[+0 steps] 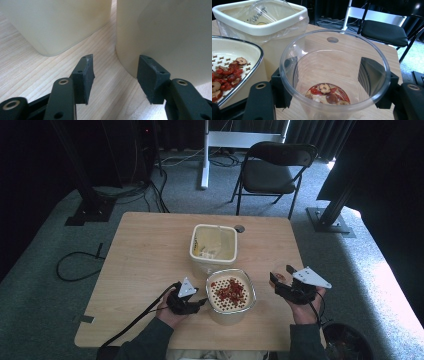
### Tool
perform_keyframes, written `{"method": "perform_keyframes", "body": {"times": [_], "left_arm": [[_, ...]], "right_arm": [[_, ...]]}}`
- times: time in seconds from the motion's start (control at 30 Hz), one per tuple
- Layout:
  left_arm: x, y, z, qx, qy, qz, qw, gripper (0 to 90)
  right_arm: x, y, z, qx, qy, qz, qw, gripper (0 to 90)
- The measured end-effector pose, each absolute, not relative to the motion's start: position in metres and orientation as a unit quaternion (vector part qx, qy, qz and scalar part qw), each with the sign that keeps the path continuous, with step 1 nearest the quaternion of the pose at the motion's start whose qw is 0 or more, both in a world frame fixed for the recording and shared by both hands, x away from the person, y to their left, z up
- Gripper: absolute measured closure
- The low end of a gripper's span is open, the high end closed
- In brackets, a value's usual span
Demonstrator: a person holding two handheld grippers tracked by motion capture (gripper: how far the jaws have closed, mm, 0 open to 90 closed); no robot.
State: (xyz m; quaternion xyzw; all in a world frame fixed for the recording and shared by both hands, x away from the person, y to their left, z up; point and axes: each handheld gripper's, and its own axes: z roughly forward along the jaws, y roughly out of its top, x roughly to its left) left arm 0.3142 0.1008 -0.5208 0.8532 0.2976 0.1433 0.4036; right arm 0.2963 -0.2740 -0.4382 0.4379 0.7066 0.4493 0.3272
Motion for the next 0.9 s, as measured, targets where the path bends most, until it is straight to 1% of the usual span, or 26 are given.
{"method": "perform_keyframes", "body": {"times": [0.43, 0.73, 0.9], "left_arm": [[0.316, 0.108, -0.519, 0.86, 0.297, 0.169, 0.378, 43.6], [0.316, 0.12, -0.523, 0.861, 0.308, 0.179, 0.363, 42.9], [0.316, 0.136, -0.527, 0.859, 0.317, 0.186, 0.356, 42.3]], "right_arm": [[0.297, -0.265, -0.427, 0.42, 0.716, 0.442, 0.339, 32.4], [0.296, -0.252, -0.42, 0.403, 0.73, 0.422, 0.356, 32.4], [0.295, -0.245, -0.417, 0.39, 0.739, 0.411, 0.366, 32.5]]}}
